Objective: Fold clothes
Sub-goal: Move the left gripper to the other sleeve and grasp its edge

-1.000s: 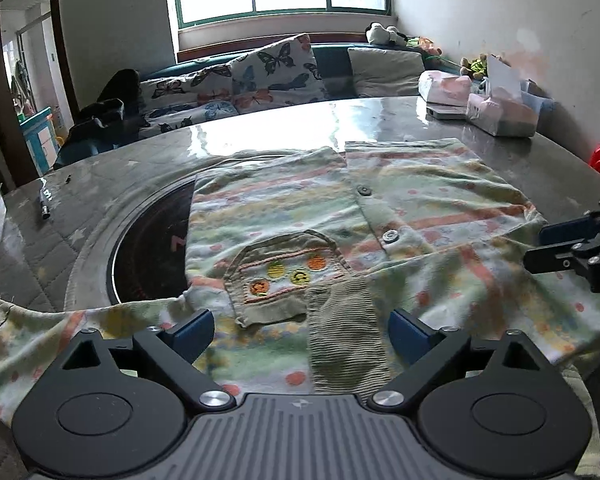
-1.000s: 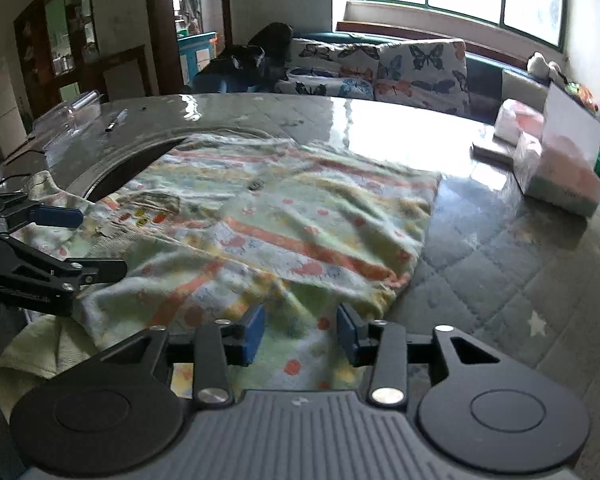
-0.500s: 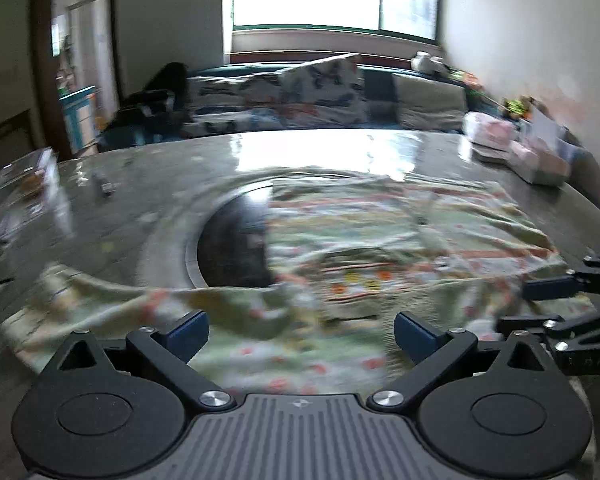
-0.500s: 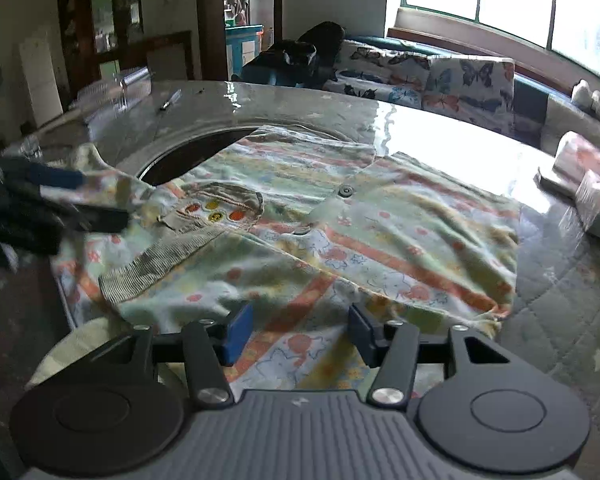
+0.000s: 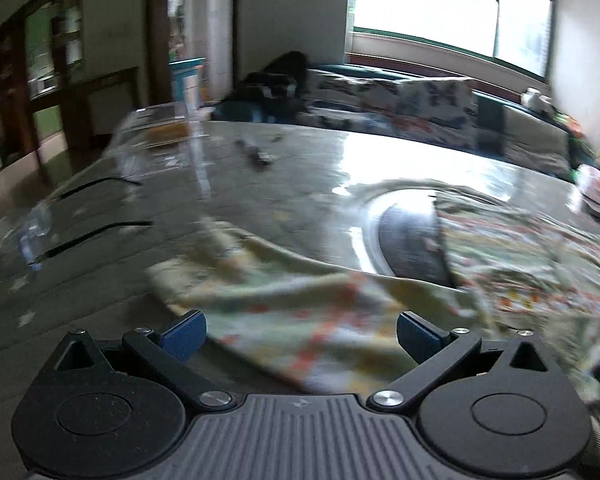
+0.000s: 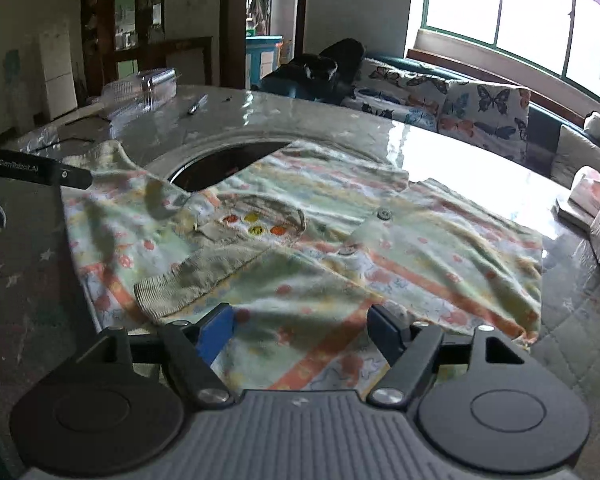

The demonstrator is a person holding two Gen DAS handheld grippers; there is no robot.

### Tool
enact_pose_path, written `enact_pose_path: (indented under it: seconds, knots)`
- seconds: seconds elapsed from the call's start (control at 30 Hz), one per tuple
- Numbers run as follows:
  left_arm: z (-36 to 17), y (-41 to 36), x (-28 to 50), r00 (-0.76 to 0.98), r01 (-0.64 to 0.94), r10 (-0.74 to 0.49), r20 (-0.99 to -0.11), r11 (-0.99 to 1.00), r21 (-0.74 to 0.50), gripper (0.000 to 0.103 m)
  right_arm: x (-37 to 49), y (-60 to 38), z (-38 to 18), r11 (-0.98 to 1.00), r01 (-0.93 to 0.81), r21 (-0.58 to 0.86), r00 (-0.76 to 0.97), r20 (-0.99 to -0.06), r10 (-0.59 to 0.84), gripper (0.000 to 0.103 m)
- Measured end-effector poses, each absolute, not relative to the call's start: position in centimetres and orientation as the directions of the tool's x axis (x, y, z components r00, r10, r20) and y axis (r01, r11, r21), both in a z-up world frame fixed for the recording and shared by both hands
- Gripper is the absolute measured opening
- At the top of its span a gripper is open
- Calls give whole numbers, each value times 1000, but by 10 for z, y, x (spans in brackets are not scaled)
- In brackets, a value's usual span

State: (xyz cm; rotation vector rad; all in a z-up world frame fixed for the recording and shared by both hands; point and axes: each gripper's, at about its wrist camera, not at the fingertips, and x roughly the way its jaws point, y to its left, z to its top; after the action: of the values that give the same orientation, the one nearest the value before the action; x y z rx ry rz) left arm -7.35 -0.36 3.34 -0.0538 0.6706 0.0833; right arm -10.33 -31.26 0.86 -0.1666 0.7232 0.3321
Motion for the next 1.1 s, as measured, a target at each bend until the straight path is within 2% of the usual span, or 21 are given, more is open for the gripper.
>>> enact_pose_path:
  seconds: [0.23, 0.33, 0.63, 0.67, 0.77, 0.83, 0.93, 0.97, 1.0, 1.1]
  knots:
    - [32, 33, -55, 778, -207, 147, -610, 978, -29, 103, -106, -312, 8, 940, -339, -30, 708, -666, 234, 78]
    - [33, 48, -47, 775, -235, 149, -615, 970, -61, 98, -108, -312, 9, 942, -335, -29, 711, -663, 233, 78]
    - [20, 74, -32, 738, -315, 158, -656, 940, -128, 68, -109, -315, 9, 947, -321, -17, 713, -662, 230, 78]
    - [18, 74, -33, 737, -315, 159, -657, 941, -126, 62, -109, -315, 9, 947, -320, -16, 714, -662, 230, 78]
    - [18, 74, -34, 739, -322, 170, -652, 939, -120, 61, -110, -317, 10, 950, -313, -13, 716, -660, 227, 78]
    - [18, 74, -35, 740, -329, 176, -649, 937, -120, 55, -110, -318, 11, 951, -310, -11, 719, -657, 226, 78]
    - [17, 71, -34, 740, -331, 203, -641, 940, -84, 37, -111, -320, 14, 953, -304, -9, 725, -651, 225, 78]
    - [17, 71, -34, 740, -331, 199, -642, 939, -91, 24, -111, -320, 14, 953, -302, -8, 727, -648, 225, 78]
    - [18, 72, -35, 741, -331, 190, -644, 938, -104, 15, -111, -321, 15, 954, -300, -7, 729, -646, 225, 78]
    - [25, 70, -39, 760, -305, 145, -634, 940, -151, 10, -113, -324, 19, 956, -292, 0, 738, -636, 225, 78]
